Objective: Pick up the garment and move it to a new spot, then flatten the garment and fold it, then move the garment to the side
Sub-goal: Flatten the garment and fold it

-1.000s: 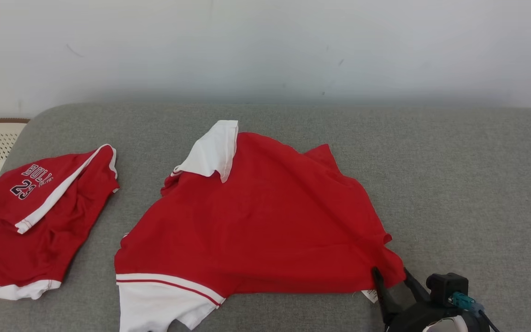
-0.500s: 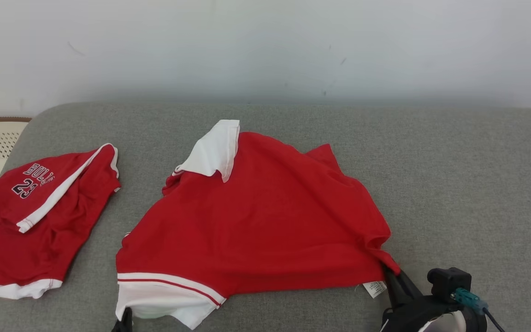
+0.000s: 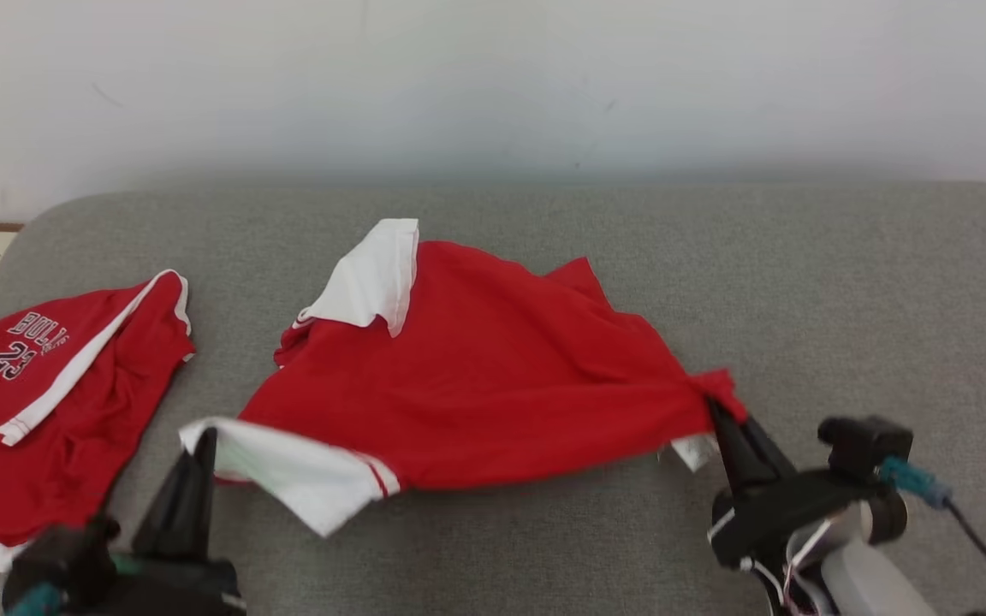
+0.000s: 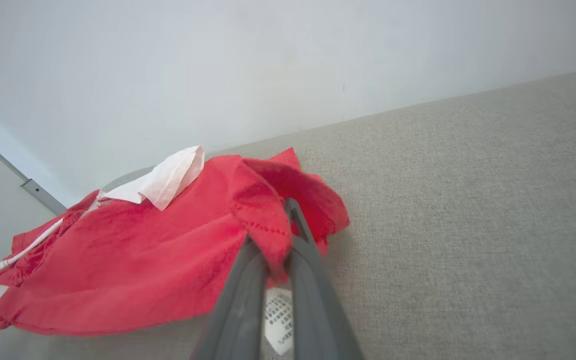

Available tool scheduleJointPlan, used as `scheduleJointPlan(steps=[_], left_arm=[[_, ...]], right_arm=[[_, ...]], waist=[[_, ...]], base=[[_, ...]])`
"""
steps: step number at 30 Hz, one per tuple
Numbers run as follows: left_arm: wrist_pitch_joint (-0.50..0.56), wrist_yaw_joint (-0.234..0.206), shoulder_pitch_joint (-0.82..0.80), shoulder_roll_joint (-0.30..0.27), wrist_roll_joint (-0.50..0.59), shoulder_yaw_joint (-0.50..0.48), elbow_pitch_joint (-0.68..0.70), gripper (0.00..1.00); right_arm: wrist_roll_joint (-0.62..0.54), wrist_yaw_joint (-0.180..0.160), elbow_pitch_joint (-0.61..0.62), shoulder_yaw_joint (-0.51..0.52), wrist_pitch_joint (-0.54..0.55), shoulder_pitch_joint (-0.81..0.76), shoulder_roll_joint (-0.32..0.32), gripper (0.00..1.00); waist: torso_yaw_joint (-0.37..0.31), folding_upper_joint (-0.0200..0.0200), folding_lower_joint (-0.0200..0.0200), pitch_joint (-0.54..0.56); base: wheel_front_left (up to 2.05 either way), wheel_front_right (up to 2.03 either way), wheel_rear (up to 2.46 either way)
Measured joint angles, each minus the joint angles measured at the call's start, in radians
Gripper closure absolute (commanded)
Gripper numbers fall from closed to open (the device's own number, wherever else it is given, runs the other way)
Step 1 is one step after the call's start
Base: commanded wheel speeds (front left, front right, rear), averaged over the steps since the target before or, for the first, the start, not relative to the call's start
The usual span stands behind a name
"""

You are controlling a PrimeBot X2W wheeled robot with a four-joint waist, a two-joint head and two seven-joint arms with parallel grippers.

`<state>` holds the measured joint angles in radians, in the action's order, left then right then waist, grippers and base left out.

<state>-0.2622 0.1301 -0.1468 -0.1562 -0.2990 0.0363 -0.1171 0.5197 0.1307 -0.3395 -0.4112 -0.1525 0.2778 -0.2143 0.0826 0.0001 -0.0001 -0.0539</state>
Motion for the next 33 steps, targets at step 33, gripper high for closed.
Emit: scheduleJointPlan(steps=[33], left_arm=[[0.138, 0.0, -1.504, -0.383, -0.363, 0.421, -0.452, 1.0]], right_arm=[[0.124, 0.0, -0.655, 0.251, 0.145, 1.442, 0.145, 1.0]], waist=[[-0.084, 0.0003, 0.0005, -0.48]], base=[[0.0, 0.0, 0.0]])
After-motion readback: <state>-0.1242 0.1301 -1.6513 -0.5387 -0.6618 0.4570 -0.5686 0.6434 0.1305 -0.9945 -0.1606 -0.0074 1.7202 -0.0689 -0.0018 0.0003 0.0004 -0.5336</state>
